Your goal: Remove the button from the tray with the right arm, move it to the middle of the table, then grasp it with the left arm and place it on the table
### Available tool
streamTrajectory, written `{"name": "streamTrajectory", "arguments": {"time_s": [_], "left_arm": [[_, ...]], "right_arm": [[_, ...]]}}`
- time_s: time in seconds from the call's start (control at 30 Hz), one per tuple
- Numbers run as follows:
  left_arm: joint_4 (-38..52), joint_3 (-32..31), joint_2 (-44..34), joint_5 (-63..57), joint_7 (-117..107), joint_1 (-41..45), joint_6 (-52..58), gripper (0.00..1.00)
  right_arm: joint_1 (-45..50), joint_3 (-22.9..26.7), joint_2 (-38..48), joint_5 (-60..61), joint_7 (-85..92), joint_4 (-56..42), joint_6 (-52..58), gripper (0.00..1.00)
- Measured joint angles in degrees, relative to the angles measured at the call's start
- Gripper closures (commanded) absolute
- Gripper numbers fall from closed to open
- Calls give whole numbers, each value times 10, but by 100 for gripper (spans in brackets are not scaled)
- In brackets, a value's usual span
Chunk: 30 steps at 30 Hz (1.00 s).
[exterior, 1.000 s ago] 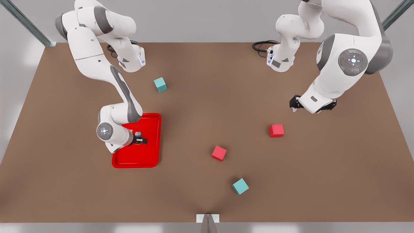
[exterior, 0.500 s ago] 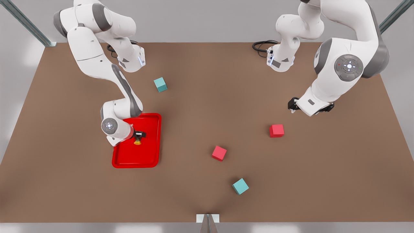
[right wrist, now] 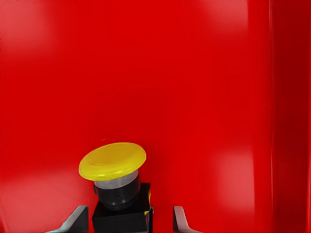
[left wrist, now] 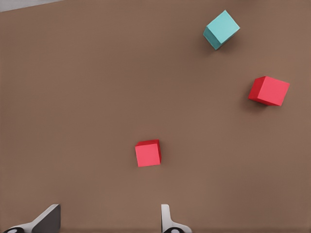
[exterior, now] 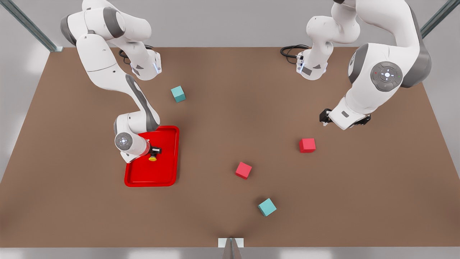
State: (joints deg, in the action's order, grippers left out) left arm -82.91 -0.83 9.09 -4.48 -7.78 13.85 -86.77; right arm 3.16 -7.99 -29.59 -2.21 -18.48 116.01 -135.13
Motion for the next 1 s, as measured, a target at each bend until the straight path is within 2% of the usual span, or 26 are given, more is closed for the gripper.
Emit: {"name": "streamTrajectory", "arguments": {"time_s": [0.23,0.33,0.4,0.5,0.6,1.0], "left_arm": [[0,0,2,0,0,0,1,0],[0,0,3,0,0,0,1,0],[0,0,3,0,0,0,1,0],[1,0,3,0,0,0,1,0],[1,0,3,0,0,0,1,0],[1,0,3,-1,0,0,1,0]], "right_arm": [[1,0,-2,6,1,-3,-3,55],[5,-10,22,7,-1,-5,6,55],[4,-30,43,8,-5,-32,28,55],[30,-81,47,10,-22,-123,66,56],[105,-95,5,20,-54,-197,88,56],[252,-94,-133,26,-210,-385,81,57]]}}
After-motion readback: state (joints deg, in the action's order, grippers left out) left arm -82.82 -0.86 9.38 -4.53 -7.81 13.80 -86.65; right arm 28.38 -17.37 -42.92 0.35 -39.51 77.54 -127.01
